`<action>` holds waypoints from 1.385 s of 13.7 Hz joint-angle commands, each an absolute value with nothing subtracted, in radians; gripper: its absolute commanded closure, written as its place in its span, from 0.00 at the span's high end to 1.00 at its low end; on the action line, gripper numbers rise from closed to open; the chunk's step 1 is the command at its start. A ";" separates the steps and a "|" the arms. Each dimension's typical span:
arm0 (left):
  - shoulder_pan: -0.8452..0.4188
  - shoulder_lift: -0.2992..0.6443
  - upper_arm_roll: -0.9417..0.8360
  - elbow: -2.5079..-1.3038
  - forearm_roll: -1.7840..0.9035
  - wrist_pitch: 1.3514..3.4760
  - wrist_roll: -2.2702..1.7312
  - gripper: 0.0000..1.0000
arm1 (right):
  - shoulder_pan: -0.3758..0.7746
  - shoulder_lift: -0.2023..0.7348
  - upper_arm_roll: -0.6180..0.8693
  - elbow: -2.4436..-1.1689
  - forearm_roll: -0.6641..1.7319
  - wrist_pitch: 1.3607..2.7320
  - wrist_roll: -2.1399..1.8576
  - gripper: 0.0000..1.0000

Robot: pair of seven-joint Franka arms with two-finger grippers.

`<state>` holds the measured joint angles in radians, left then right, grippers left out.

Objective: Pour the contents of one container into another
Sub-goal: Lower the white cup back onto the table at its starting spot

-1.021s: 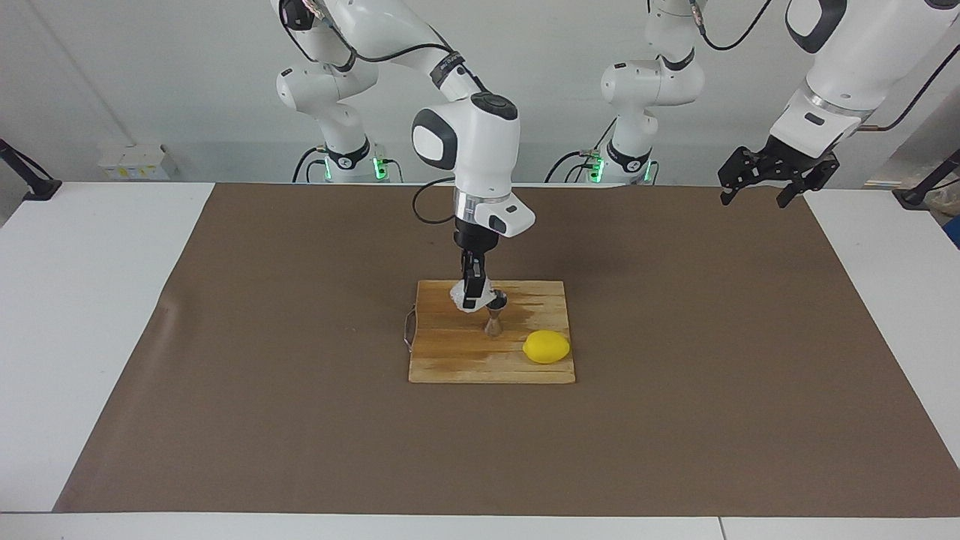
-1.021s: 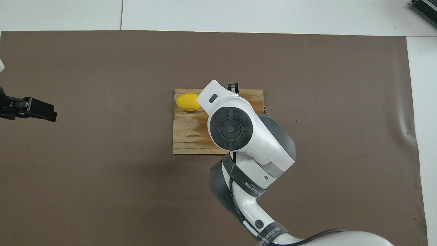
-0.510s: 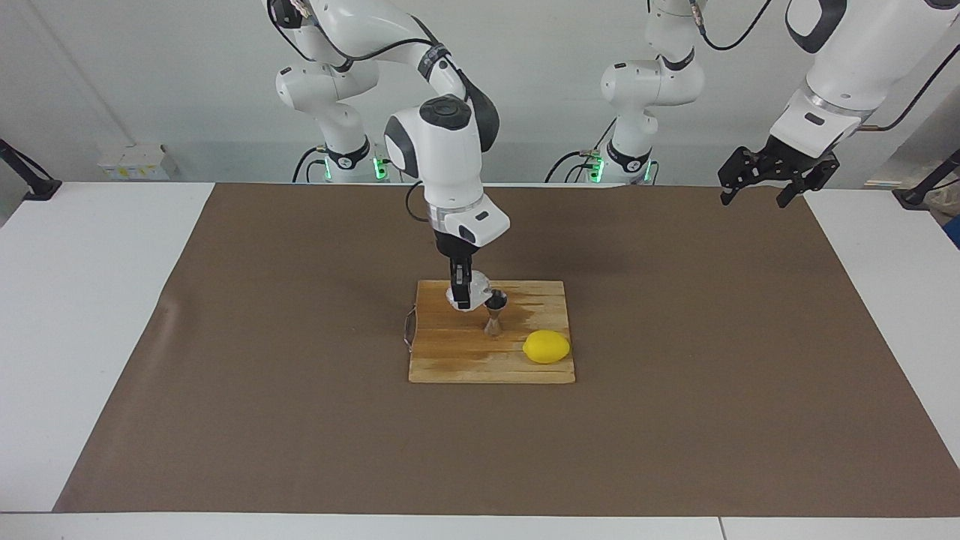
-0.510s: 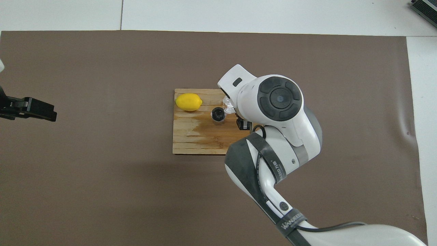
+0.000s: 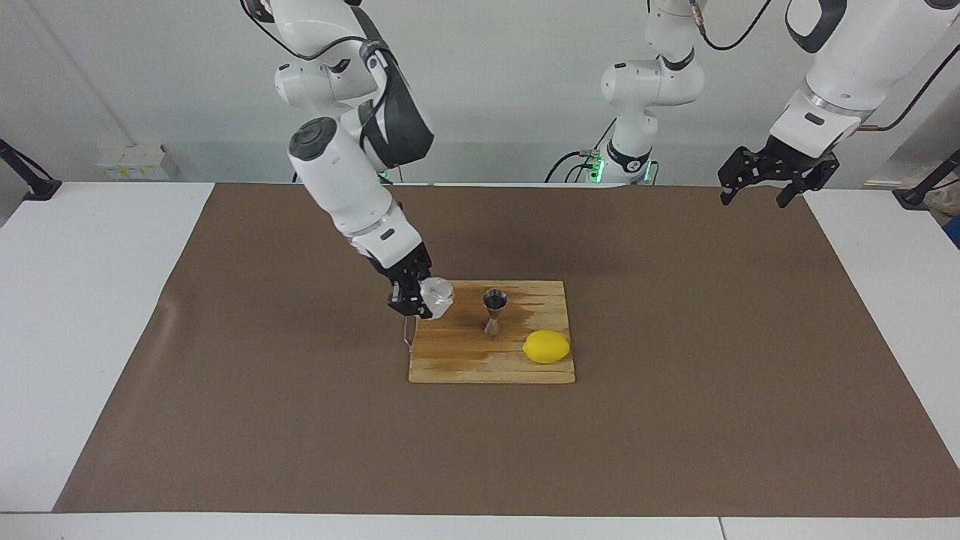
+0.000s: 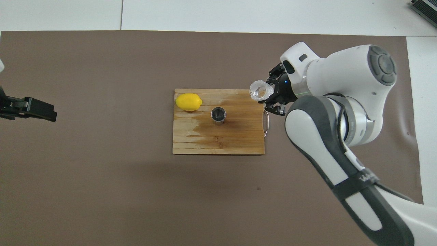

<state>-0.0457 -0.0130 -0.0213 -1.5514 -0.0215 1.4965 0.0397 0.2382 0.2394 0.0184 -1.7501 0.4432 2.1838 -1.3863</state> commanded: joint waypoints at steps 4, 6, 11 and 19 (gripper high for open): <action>-0.044 -0.023 -0.021 -1.560 -0.009 1.486 0.040 1.00 | -0.039 0.132 0.032 -2.052 0.777 2.168 -1.820 0.14; -0.044 -0.023 -0.021 -1.560 -0.009 1.486 0.040 1.00 | -0.109 0.137 0.031 -2.100 0.802 2.154 -1.943 0.16; -0.044 -0.023 -0.021 -1.560 -0.009 1.486 0.040 1.00 | -0.193 0.179 0.032 -2.157 0.819 2.157 -2.086 0.15; -0.044 -0.023 -0.021 -1.560 -0.009 1.486 0.040 1.00 | -0.190 0.265 0.031 -2.151 0.902 2.194 -2.224 1.00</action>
